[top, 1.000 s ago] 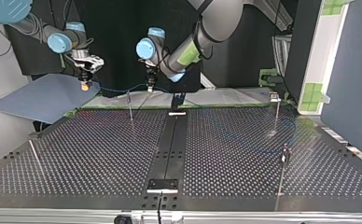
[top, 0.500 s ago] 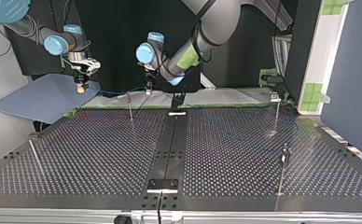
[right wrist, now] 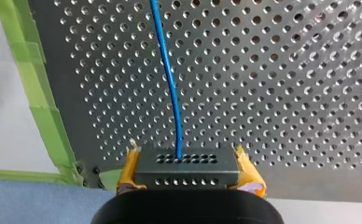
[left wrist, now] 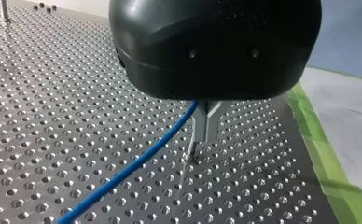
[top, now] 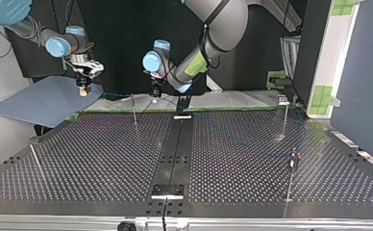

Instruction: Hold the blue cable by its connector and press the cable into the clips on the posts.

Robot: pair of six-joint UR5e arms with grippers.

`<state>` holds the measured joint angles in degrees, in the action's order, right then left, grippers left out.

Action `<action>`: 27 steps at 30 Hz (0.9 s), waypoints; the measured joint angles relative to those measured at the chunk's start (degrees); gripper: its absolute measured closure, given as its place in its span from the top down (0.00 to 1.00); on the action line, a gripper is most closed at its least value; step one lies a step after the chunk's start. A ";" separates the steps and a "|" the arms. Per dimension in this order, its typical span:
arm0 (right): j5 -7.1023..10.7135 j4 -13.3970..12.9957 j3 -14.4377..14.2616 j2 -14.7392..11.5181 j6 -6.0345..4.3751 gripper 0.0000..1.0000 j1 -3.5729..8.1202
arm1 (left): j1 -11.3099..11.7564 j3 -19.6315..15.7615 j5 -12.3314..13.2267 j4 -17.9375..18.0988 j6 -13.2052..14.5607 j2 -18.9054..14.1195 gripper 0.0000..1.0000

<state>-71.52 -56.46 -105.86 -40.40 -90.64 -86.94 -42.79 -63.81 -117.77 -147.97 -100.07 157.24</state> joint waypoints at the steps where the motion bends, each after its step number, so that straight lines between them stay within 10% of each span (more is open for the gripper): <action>1: -0.13 -0.04 0.05 0.01 -0.01 0.00 0.03 | 0.06 0.10 0.01 -0.06 0.01 0.00 0.00; 27: -0.75 0.07 2.20 3.44 1.65 0.00 -0.24 | 1.69 4.40 1.02 -2.69 1.28 2.95 0.00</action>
<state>-72.27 -56.39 -103.67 -36.97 -88.99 -87.19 -41.10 -59.41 -116.74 -150.67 -98.79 160.20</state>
